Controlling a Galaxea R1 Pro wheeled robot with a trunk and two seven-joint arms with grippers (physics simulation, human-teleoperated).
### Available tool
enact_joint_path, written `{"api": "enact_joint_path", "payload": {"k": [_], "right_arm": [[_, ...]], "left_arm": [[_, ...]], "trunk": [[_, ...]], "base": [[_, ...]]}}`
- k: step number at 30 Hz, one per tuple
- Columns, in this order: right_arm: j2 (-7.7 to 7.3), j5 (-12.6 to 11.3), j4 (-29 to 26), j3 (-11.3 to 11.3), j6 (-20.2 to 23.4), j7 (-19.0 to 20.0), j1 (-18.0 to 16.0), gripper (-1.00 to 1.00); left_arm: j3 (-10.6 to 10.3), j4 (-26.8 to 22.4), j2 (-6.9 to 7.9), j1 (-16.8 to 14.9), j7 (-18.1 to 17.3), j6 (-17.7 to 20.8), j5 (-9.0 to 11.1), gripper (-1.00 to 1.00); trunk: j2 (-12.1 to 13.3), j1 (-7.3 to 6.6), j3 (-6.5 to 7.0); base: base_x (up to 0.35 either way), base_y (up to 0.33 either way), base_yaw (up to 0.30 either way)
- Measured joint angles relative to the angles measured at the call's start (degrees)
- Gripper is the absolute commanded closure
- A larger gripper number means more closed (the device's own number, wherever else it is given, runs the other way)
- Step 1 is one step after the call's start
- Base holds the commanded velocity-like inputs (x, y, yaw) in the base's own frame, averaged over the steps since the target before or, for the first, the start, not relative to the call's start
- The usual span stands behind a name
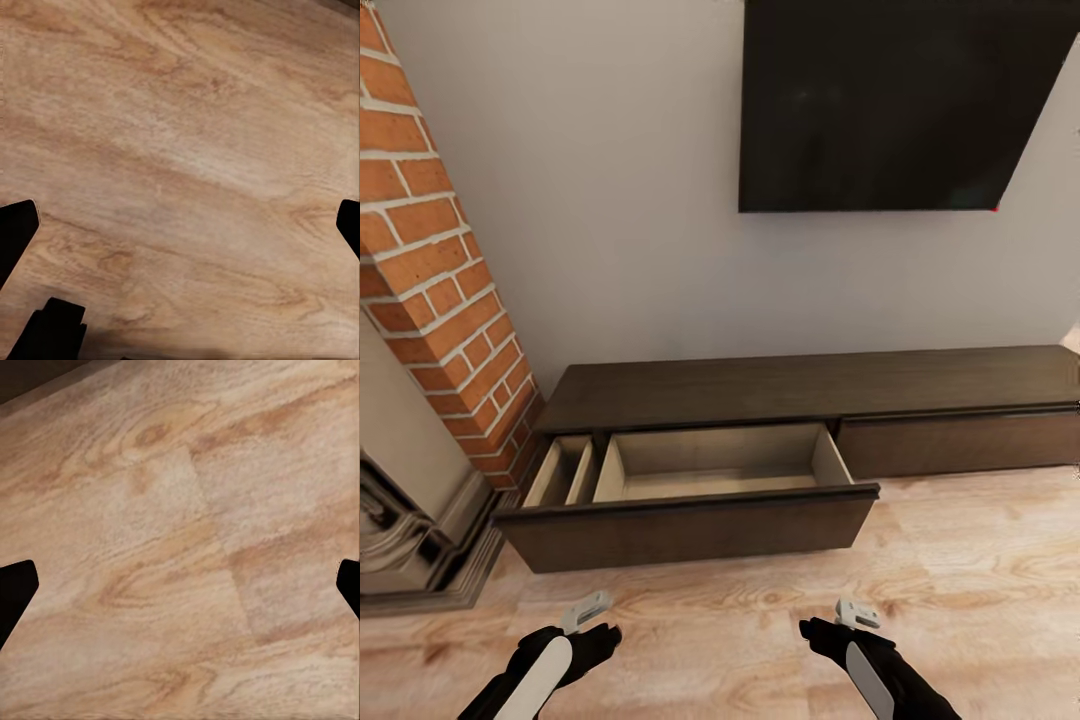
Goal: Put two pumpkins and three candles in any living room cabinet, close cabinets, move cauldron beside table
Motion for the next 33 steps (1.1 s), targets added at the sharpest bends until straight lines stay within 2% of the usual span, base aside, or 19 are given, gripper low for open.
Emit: {"api": "enact_joint_path", "payload": {"k": [5,15,33], "right_arm": [[0.02,0.03,0.02,0.0,-0.01,0.01,-0.01,-1.0],[0.35,0.18,0.11,0.0,-0.01,0.05,-0.01,-1.0],[0.45,0.18,0.06,0.06,-0.01,0.33,-0.01,-1.0]], "left_arm": [[0.03,0.22,0.0,0.02,0.0,-0.03,-0.12,-1.0],[0.05,0.77,0.01,0.04,0.01,-0.09,0.12,-1.0],[0.04,0.86,0.01,0.04,0.02,-1.4,-0.03,-1.0]], "trunk": [[0.0,0.01,0.0],[0.0,0.01,0.0],[0.0,-0.02,0.0]], "base": [[-0.305,0.0,0.098],[-0.306,0.0,0.274],[-0.018,0.0,0.292]]}}
